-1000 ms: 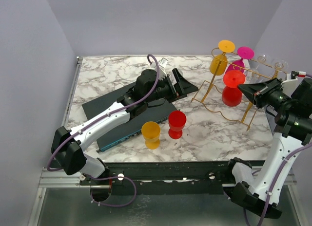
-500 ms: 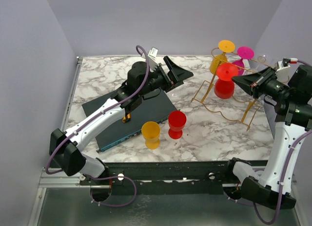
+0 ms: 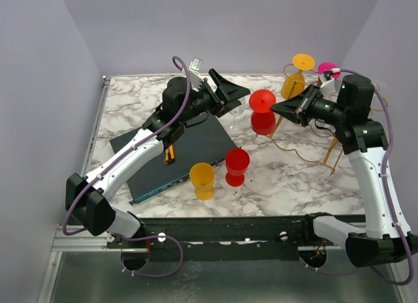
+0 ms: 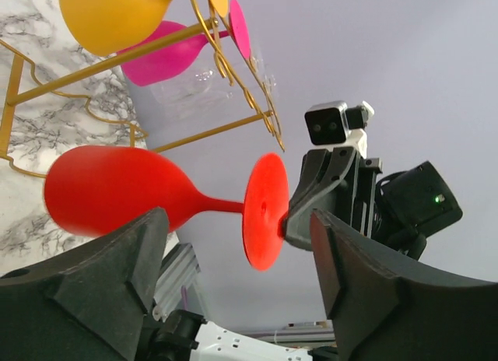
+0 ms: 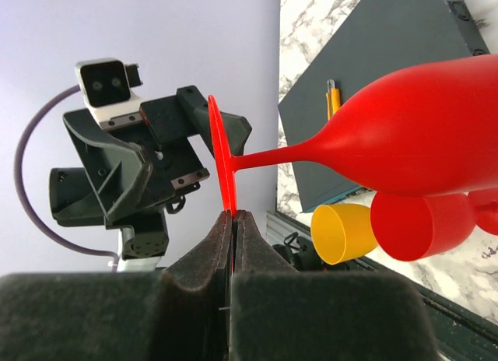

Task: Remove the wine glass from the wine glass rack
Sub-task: Place the wine glass at the center of the board.

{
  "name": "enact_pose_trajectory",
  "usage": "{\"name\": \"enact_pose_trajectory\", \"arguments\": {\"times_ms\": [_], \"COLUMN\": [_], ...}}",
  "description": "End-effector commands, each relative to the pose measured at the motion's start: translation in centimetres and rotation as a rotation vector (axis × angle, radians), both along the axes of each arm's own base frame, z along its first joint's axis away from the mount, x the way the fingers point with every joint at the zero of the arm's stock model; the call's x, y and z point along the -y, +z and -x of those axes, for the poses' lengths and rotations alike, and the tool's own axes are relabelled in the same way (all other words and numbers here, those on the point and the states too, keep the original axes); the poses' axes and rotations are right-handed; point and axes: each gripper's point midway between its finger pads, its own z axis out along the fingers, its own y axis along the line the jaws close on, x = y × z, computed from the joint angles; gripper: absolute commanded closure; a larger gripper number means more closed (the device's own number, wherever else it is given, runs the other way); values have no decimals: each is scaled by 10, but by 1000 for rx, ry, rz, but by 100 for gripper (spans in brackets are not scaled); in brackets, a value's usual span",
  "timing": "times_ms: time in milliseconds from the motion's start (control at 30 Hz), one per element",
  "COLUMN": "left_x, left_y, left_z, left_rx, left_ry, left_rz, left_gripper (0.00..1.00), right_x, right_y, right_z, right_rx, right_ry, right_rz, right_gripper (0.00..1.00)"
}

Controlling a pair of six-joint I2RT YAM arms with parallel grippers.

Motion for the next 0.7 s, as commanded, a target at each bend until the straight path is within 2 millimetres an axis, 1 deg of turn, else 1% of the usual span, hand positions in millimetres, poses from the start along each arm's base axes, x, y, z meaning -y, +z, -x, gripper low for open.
{"name": "enact_pose_trajectory", "arguments": {"times_ms": [0,133,267,467,600,667], "left_x": [-7,-3,-2,1,2,3], "left_y": [7,0,-2,-9,-11,-12], "left_z": [3,2,4,6,7,7], "left_rx": [-7,-33,-49,-68,-71,-77], "left_ry": [-32,-52,-64,-86,-97,-103], "left_rz": [35,38,60,69,69,77], "left_gripper": [25,32,40,47,50,54], "right_x": [-15,-28,-29,-33,-36,-37], "right_y": [11,8,6,7,2,1], "right_z": [-11,-14,-17,-19,-18,-17], "right_rx": [78,81,87,101,92,89], "right_ry": [-7,31,31,55,70,72], "right_rz": [3,6,12,1,9,7], "right_gripper": [100,100,100,100,100,100]}}
